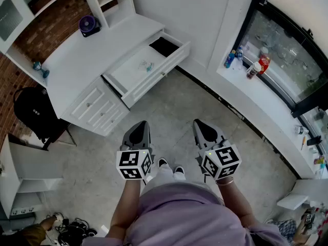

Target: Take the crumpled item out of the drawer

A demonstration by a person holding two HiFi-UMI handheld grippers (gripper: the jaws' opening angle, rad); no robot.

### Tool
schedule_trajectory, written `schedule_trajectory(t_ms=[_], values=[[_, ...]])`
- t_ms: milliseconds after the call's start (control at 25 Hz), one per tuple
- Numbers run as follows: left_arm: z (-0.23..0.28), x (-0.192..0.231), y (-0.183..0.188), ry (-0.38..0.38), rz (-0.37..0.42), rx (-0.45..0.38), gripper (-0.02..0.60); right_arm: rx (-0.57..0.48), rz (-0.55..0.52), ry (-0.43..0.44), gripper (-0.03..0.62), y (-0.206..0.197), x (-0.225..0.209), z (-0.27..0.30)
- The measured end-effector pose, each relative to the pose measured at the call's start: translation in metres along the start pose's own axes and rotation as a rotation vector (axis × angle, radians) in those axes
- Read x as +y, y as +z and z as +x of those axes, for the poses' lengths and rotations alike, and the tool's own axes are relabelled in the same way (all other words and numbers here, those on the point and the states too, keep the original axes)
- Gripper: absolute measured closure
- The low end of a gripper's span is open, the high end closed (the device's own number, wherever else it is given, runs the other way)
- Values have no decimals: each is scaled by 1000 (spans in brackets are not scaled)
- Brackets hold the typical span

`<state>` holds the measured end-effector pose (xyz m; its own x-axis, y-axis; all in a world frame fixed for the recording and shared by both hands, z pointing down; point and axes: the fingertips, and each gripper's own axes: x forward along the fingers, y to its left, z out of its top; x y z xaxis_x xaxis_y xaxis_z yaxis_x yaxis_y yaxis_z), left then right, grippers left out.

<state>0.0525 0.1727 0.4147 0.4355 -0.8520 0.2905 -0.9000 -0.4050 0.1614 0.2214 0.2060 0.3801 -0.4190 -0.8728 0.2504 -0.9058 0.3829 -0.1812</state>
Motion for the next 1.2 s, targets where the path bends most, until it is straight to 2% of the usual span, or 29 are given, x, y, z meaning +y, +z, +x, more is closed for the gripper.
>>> schedule_trajectory(t_ms=[440, 840, 1200], values=[[-7, -23, -5, 15, 6, -4, 580, -12, 21, 24, 590, -6, -7, -18], [-20, -24, -6, 69, 4, -11, 580, 8, 4, 129, 451, -8, 2, -18], [-7, 3, -4, 101, -5, 0, 580, 14, 12, 178, 387, -5, 8, 10]])
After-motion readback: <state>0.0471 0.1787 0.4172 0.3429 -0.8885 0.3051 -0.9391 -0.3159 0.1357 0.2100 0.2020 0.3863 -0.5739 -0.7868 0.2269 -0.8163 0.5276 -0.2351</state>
